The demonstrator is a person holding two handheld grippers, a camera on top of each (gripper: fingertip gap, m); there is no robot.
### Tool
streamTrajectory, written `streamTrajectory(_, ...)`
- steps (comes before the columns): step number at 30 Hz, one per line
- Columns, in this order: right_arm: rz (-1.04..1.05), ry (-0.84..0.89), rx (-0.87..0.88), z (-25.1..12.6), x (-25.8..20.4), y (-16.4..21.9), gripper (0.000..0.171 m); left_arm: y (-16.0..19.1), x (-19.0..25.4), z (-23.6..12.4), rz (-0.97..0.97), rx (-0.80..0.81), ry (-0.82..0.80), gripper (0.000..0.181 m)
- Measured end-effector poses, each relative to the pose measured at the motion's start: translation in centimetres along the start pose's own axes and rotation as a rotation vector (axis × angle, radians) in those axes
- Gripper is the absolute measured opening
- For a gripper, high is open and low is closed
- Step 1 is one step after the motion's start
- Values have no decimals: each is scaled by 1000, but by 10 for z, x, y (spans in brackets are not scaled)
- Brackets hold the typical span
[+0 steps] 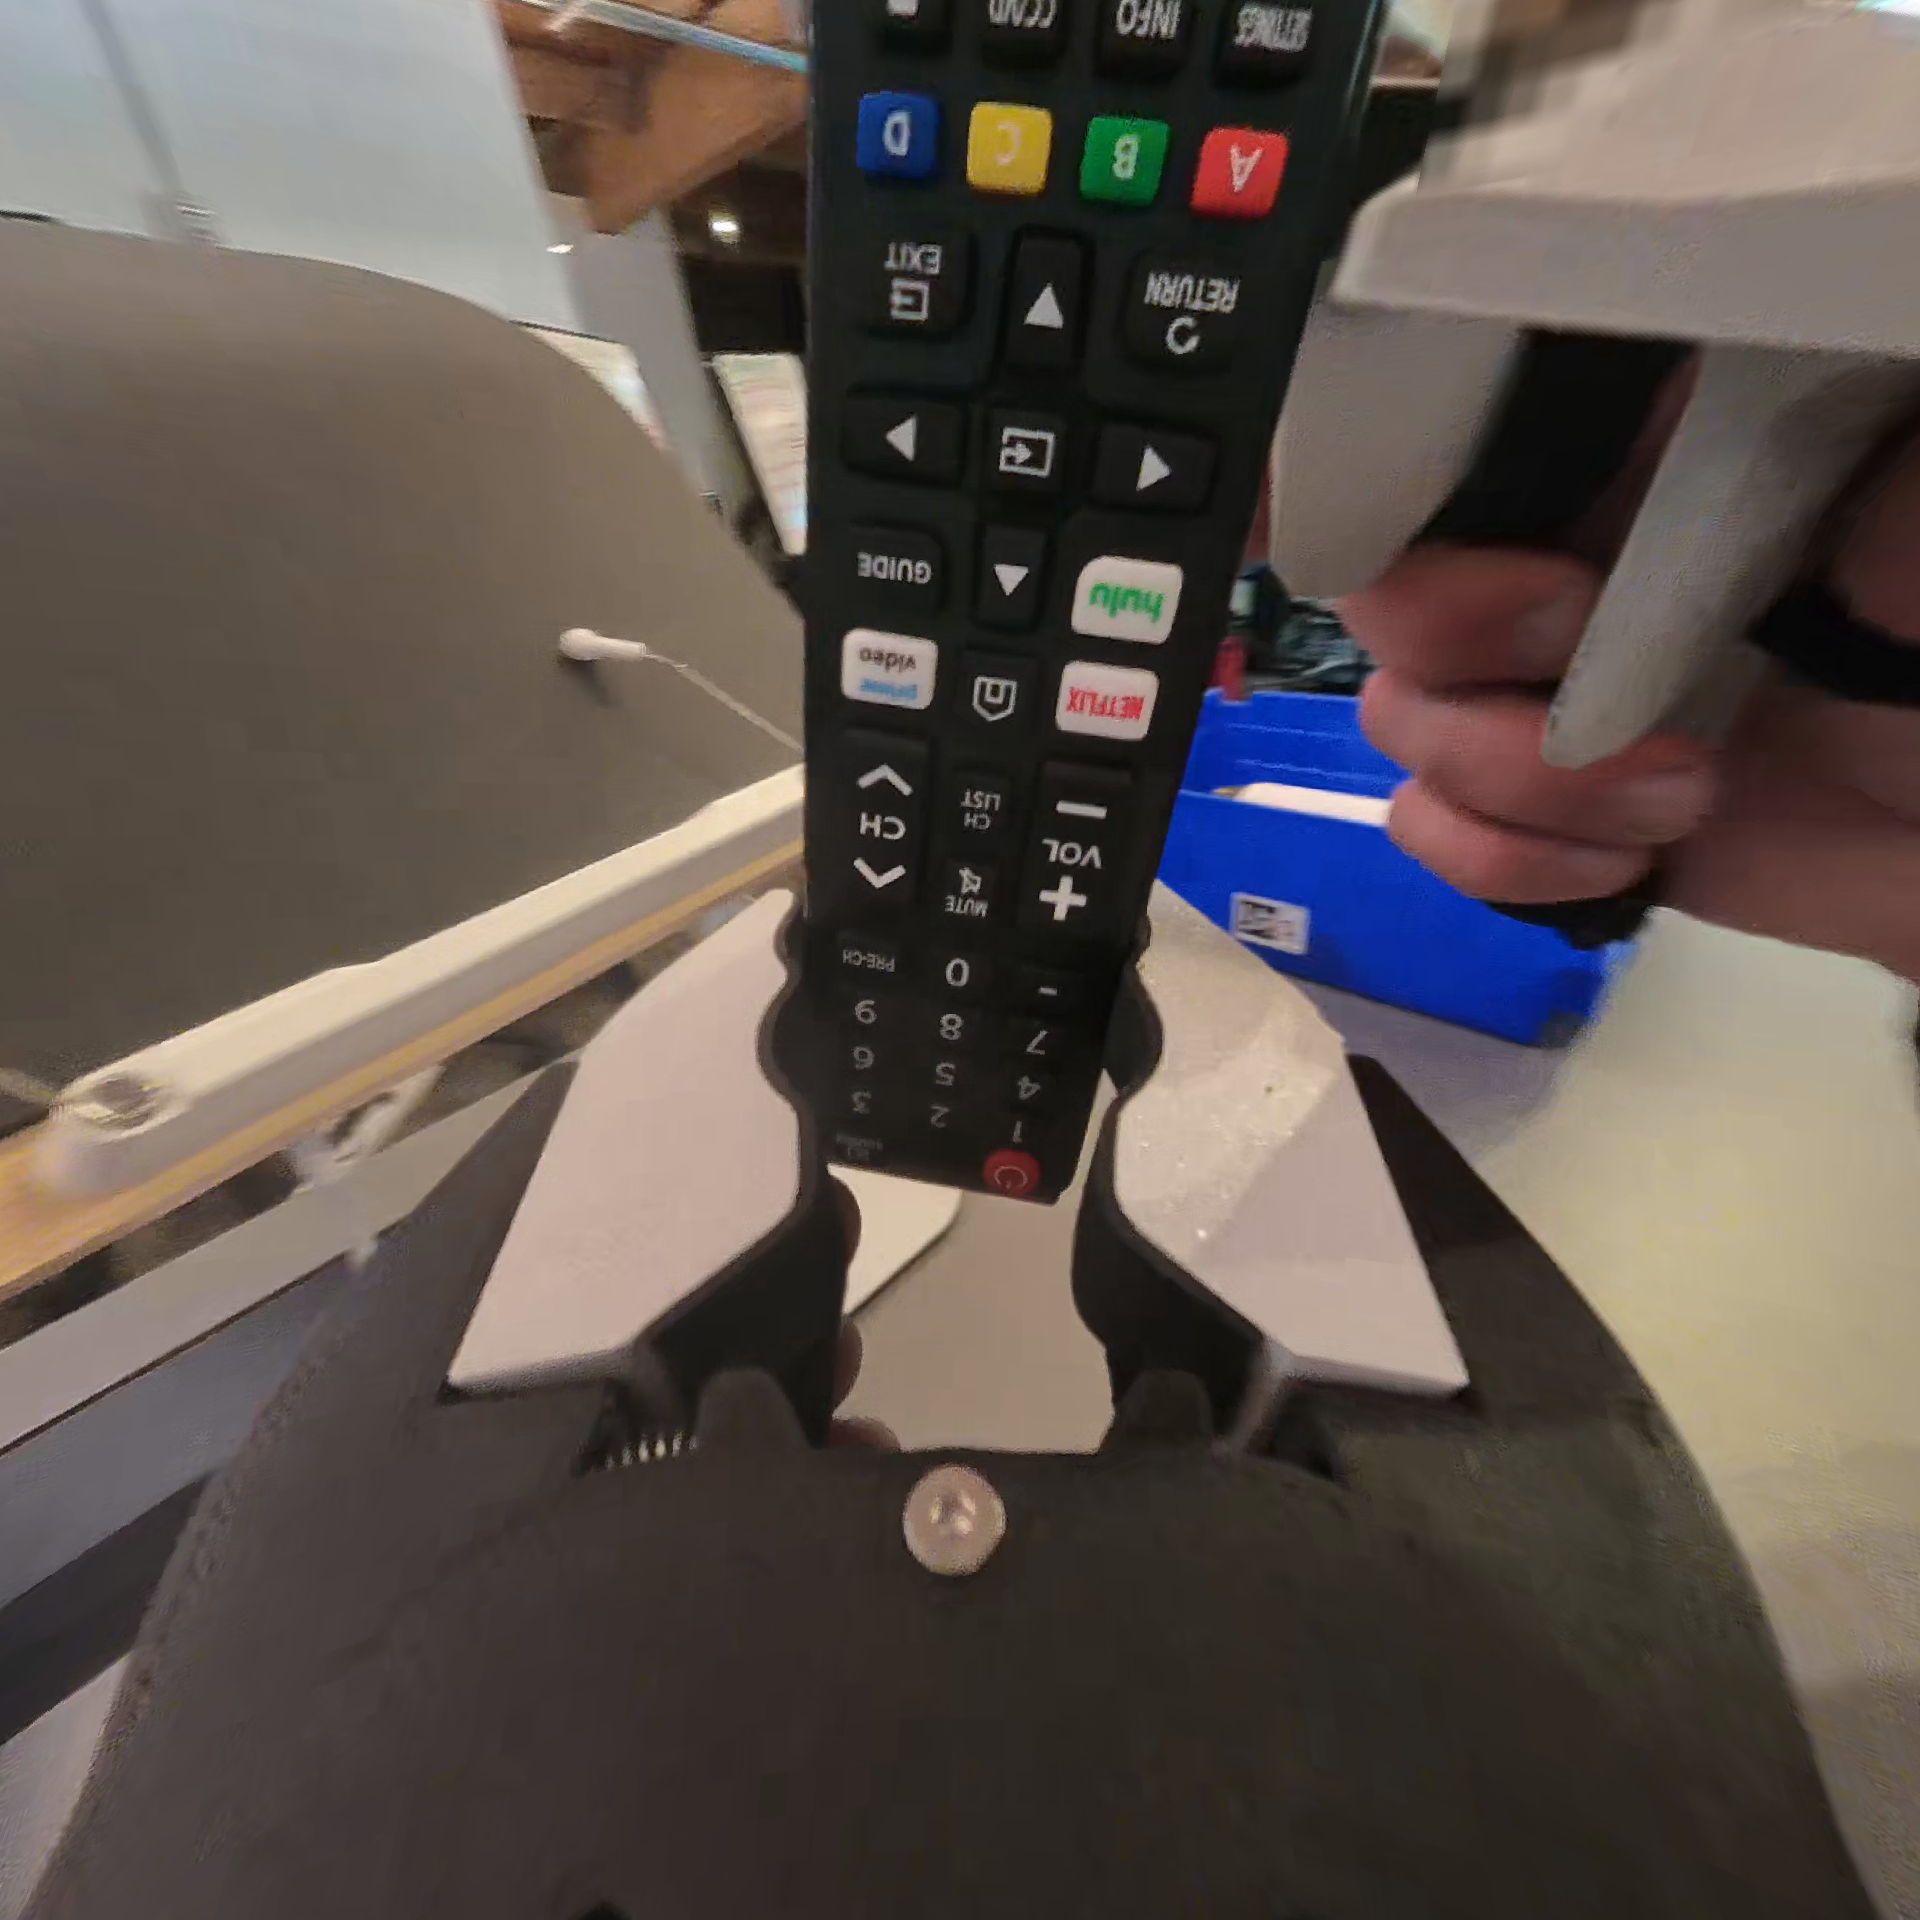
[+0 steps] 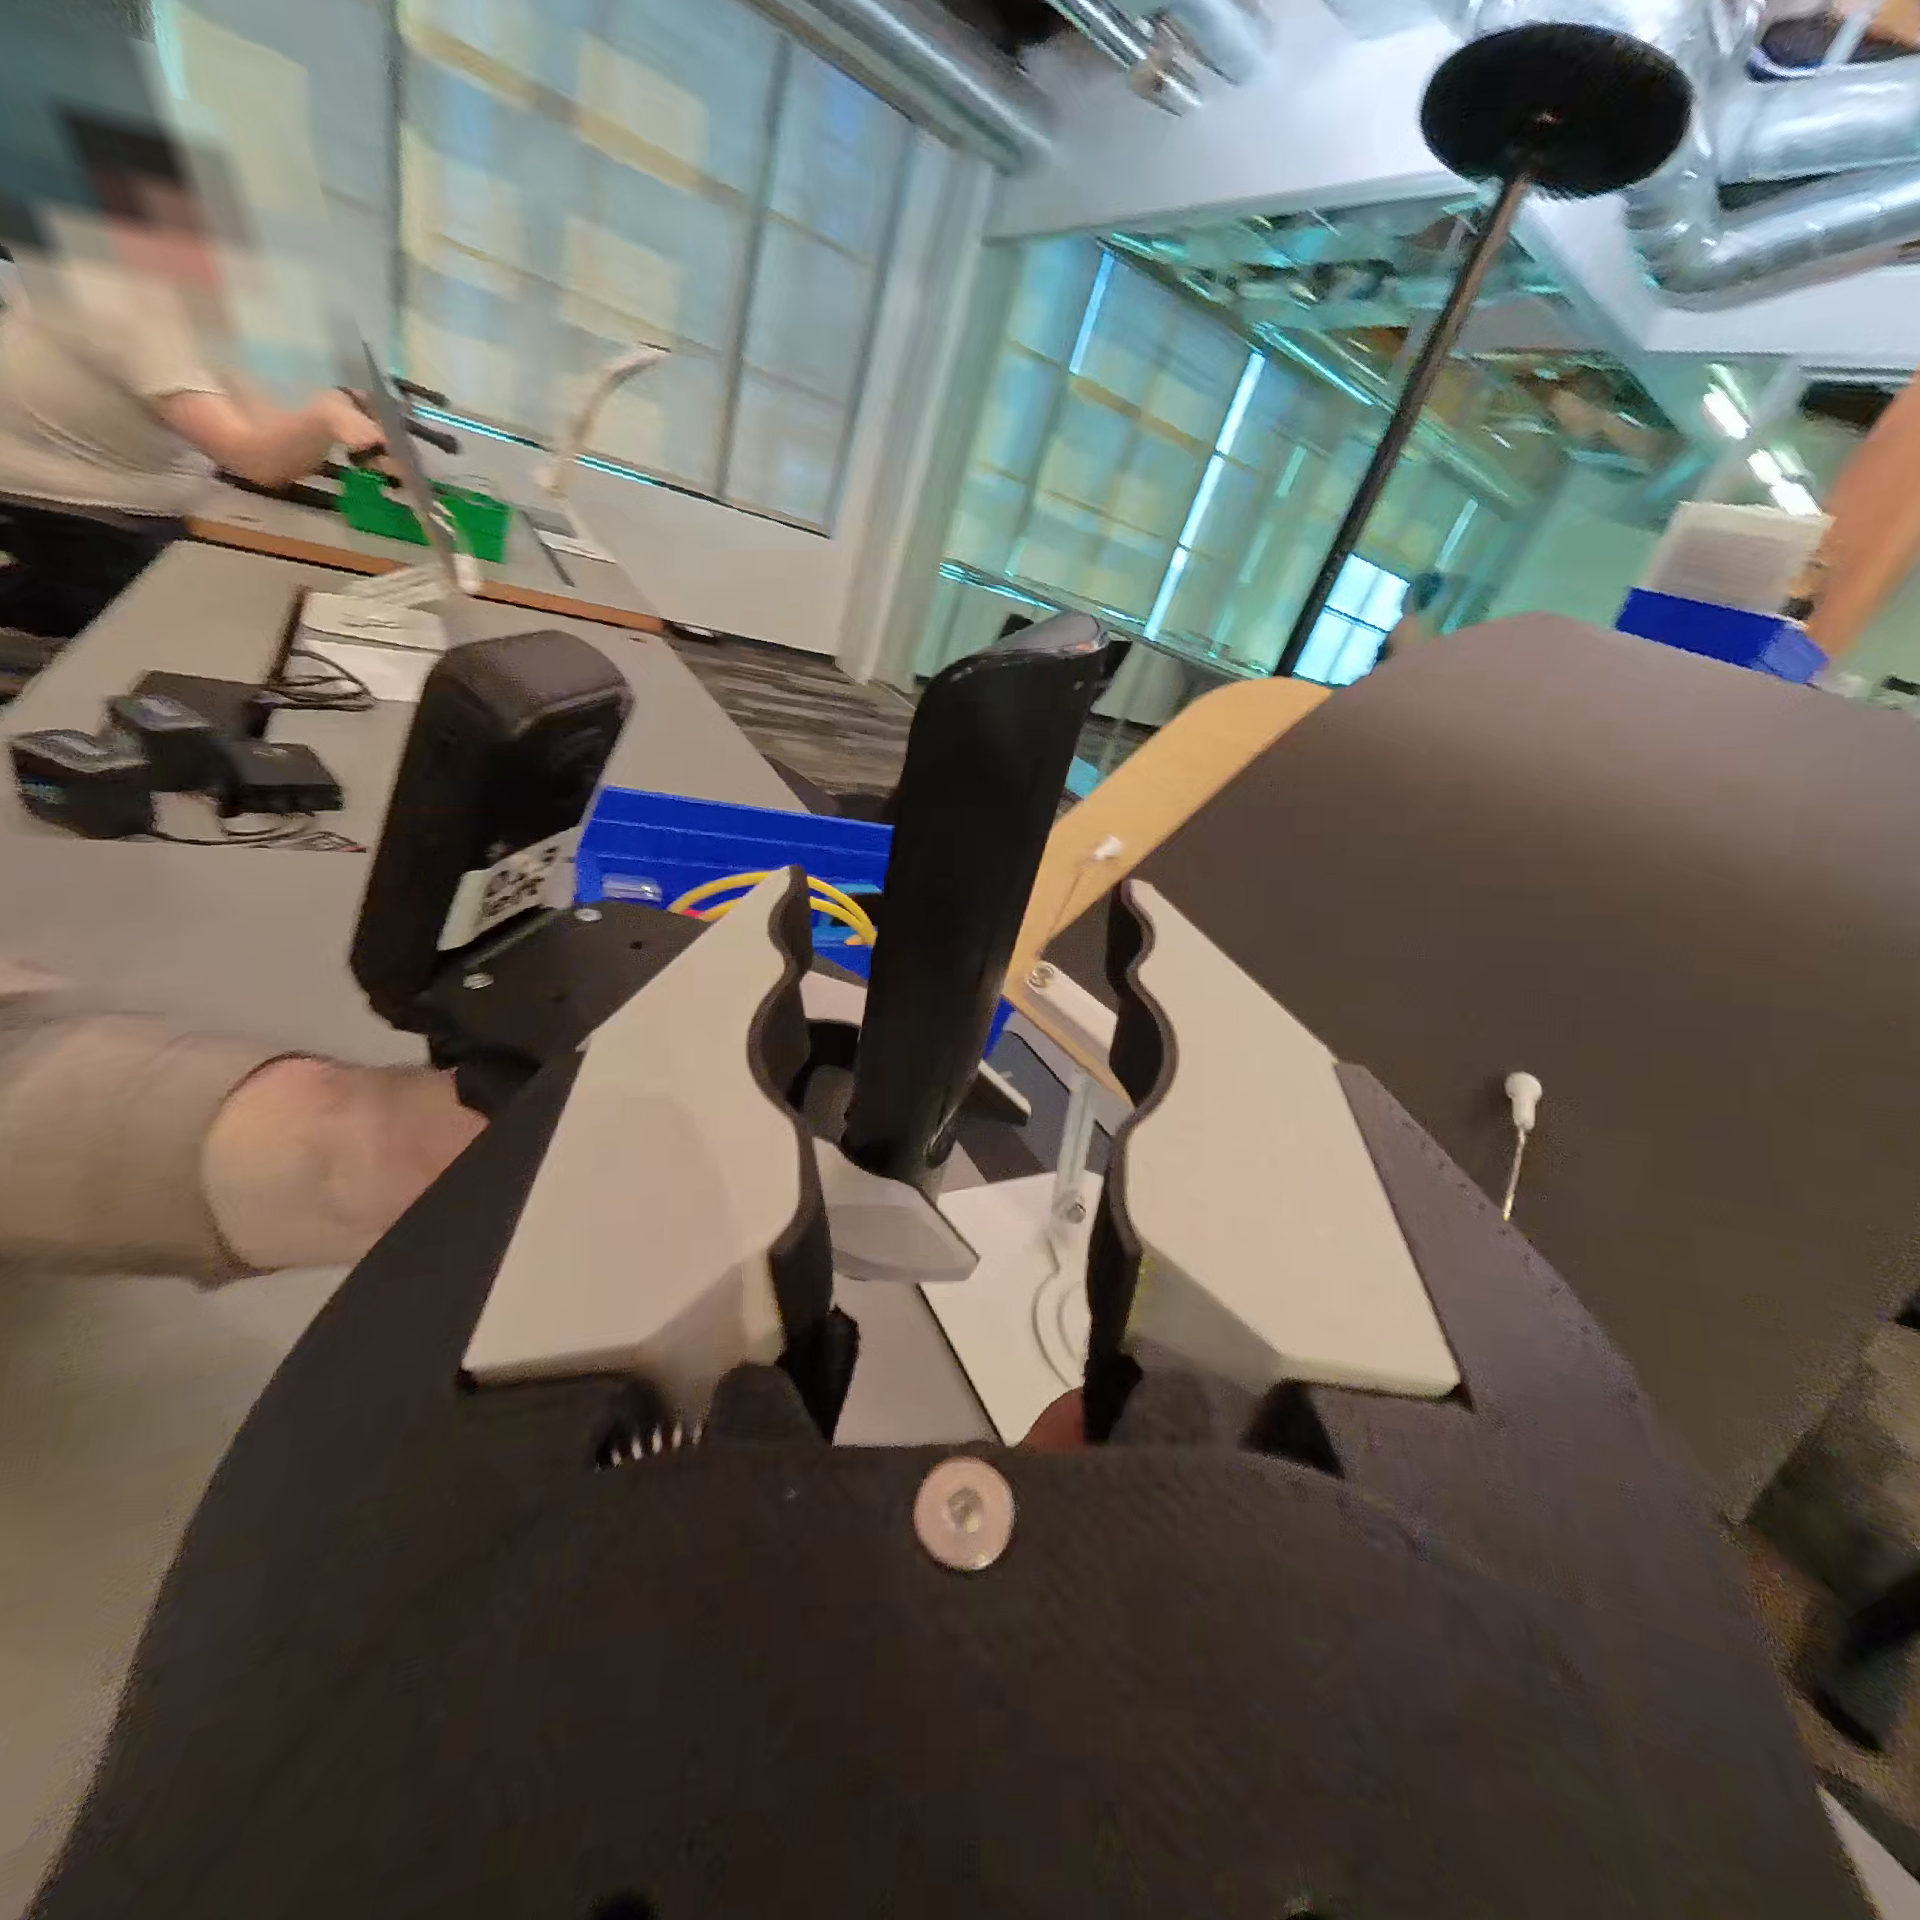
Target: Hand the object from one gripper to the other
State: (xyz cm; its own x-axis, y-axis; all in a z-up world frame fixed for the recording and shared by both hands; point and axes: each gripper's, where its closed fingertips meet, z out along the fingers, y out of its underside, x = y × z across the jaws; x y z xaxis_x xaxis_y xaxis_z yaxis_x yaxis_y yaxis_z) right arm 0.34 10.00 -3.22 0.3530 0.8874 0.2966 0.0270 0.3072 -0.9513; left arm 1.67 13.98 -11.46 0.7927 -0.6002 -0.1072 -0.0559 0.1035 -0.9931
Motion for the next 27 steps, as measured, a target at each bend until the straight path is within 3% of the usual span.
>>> streamTrajectory(6, 63, 191, -51, 11, 14, 19, 38, 6, -8, 0, 101, -45, -155, 53)
streamTrajectory(8, 76, 198, -35, 12, 13, 19, 26, 5, -10, -1, 144, -53, -199, 53)
streamTrajectory(15, 150, 173, 16, 12, 9, 15, 22, 5, -7, 1, 145, -45, -190, 52)
streamTrajectory(18, 158, 141, 19, 8, 13, 13, 21, 7, 7, 5, 189, -63, -63, 54)
streamTrajectory(21, 187, 27, 34, 2, 12, 8, 21, 2, 17, 4, 181, -71, 64, 66)
streamTrajectory(27, 118, -280, 0, -14, -18, 9, 21, -12, 46, -13, 56, -49, 385, 65)
